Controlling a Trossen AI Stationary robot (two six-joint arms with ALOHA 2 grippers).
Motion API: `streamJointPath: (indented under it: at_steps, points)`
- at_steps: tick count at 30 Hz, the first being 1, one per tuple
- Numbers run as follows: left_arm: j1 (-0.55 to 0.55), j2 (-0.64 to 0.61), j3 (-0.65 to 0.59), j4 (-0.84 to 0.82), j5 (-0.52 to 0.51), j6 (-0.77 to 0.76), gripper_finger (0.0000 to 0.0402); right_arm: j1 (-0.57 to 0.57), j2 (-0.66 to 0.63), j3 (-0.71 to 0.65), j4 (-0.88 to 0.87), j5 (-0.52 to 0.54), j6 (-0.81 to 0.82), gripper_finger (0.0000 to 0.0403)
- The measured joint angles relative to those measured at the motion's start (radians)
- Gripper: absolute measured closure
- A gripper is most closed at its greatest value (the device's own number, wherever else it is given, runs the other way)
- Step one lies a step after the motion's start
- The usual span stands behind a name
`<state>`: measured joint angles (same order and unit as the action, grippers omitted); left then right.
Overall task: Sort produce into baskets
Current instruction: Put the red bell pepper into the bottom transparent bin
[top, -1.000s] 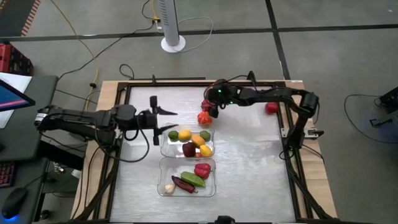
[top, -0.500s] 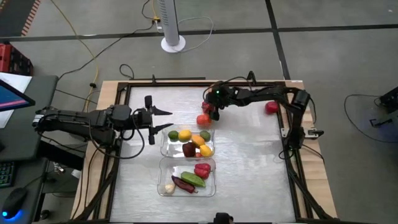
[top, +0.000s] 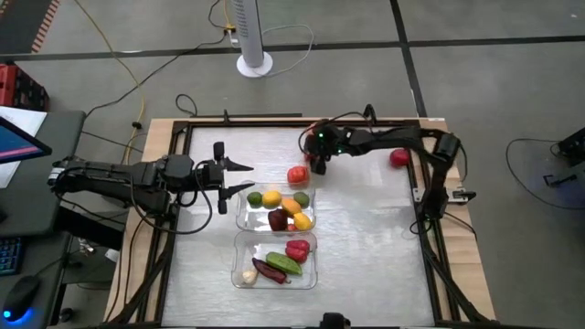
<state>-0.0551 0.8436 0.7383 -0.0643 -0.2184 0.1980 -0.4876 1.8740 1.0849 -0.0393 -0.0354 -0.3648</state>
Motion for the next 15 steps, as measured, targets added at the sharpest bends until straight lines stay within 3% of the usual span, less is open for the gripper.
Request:
streamJointPath:
  at_steps: [3, 7, 15]
  points:
    - [0.0, 0.0, 0.0, 0.0, -0.002, 0.006, 0.0223, 0.015, -0.08, 0.01, -0.068, 0.061, -0.007, 0.0063]
    - [0.0, 0.0, 0.0, 0.0, -0.002, 0.006, 0.0223, 0.071, -0.214, 0.014, -0.129, 0.062, 0.053, 0.0058]
    - [-0.004, -0.004, 0.004, -0.002, -0.004, -0.001, 0.0223, 0.294, -0.401, 0.017, -0.123, -0.134, 0.289, 0.0056]
